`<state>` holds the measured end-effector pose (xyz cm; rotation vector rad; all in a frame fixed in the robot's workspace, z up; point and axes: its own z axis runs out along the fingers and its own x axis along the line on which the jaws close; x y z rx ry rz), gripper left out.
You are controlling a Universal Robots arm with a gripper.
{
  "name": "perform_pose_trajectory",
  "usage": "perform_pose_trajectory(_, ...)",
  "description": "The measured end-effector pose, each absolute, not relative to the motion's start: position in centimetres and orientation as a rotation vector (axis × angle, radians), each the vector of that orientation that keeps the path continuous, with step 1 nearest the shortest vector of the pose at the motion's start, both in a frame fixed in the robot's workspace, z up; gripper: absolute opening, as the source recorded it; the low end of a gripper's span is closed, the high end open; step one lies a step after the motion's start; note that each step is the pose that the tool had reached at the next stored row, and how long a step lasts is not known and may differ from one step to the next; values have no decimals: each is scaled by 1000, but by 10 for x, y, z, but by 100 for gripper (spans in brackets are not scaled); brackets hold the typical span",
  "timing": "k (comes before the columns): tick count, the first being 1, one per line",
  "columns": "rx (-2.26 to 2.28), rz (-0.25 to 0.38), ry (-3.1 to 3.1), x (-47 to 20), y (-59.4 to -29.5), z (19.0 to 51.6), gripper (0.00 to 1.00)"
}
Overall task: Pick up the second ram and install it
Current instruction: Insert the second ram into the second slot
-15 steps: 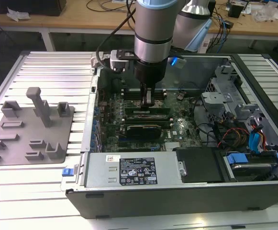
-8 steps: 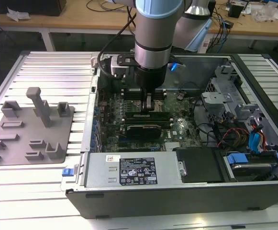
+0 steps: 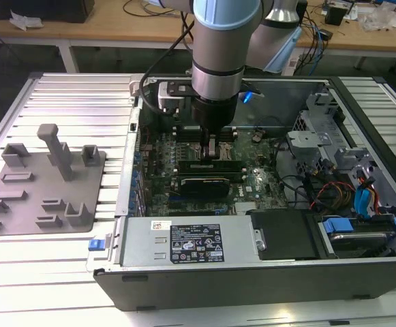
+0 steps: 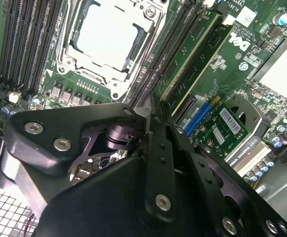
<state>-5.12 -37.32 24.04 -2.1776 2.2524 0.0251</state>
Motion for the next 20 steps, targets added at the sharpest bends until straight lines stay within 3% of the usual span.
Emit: perform_pose_trajectory(20, -2193, 26, 2236, -50, -375, 239, 9)
